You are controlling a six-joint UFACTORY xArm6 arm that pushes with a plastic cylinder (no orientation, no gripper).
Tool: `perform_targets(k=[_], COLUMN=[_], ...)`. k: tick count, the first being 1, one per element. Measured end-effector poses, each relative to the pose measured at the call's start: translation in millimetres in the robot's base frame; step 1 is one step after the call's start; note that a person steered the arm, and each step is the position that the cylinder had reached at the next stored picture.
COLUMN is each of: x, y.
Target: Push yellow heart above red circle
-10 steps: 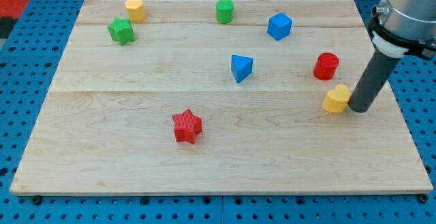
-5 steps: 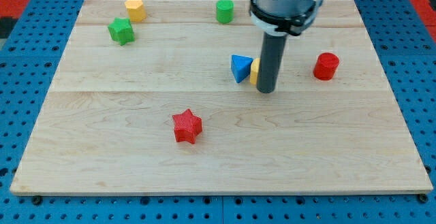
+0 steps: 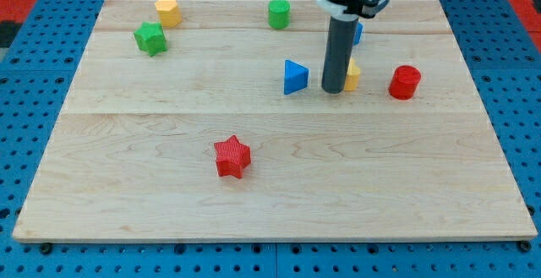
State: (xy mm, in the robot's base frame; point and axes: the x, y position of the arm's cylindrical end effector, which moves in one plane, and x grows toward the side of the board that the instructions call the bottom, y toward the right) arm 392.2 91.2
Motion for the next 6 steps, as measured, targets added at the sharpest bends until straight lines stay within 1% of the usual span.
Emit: perform_targets(k=[1,3,6], x=[-27.4,-38.4,-80.6], y=[17.7,72.3,131.1])
